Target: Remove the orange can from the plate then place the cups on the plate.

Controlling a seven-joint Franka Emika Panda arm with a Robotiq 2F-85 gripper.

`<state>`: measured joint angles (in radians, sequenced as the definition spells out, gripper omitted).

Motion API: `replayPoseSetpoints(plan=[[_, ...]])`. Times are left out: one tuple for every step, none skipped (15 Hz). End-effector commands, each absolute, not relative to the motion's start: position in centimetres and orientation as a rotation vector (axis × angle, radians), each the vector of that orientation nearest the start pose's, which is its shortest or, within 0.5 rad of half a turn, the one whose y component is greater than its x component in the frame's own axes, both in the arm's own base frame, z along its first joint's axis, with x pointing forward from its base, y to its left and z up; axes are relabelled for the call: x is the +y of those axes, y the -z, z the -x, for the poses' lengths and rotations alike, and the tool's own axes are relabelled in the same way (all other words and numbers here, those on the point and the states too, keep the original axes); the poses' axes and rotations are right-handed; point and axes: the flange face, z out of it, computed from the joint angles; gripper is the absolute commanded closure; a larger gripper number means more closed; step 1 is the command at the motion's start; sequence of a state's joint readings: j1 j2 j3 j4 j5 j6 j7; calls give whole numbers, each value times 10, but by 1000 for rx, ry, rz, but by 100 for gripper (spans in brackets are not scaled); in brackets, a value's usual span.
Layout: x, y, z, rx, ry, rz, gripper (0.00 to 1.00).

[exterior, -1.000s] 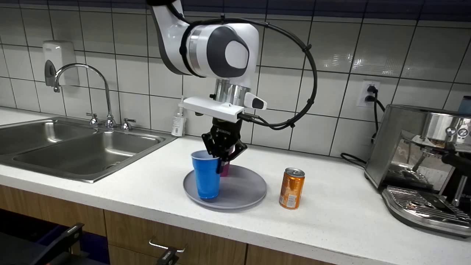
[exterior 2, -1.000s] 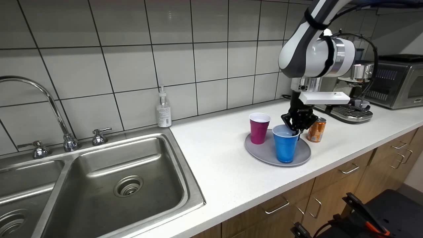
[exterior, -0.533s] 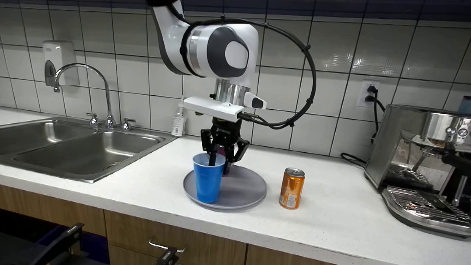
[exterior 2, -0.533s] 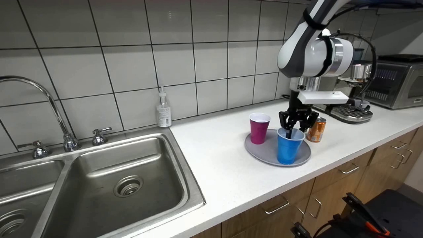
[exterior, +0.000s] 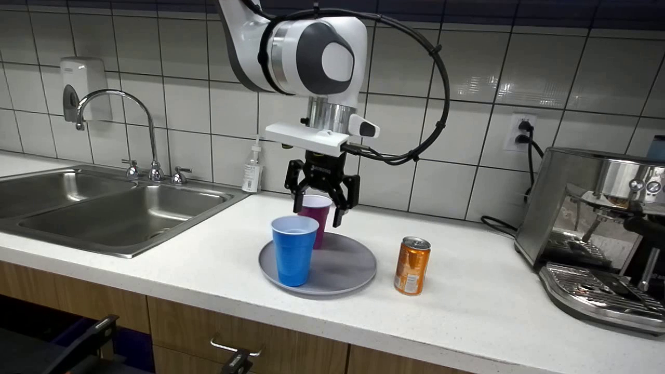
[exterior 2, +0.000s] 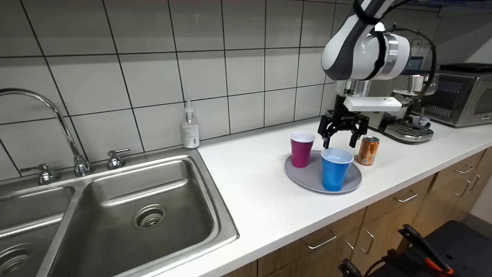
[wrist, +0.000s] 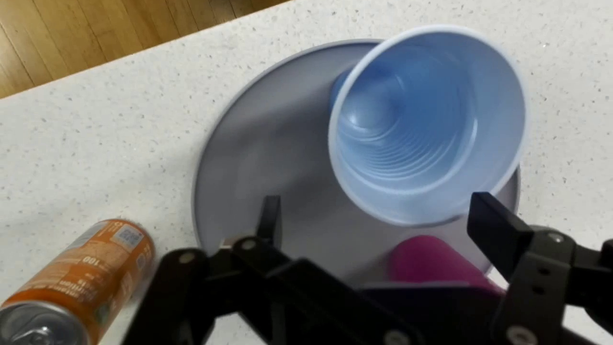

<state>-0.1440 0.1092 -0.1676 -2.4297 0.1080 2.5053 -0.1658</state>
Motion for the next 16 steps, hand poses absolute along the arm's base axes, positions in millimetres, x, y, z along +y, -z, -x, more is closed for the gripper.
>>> replayPoseSetpoints(plan=[[-147,-289,-464,324,33,3070,0],[-146,-293,-464,313,53,3073,0],[-144,-297,-464,306,71,3078,0],[-142,-300,-464,292,99,3095,0],[-140,-304,-465,279,121,3106,0],[-136,-307,-464,251,137,3112,0],[-133,-311,-463,224,154,3118,0],[-129,-315,-463,200,167,3120,0],[-125,-319,-461,163,160,3120,0],[-120,-324,-459,129,170,3120,0],[-116,-328,-458,99,181,3120,0],[-112,-332,-456,70,197,3120,0],[-108,-336,-455,47,206,3120,0],[-104,-339,-452,21,219,3115,0],[-100,-343,-450,-7,225,3113,0],[-98,-344,-448,-33,232,3114,0]])
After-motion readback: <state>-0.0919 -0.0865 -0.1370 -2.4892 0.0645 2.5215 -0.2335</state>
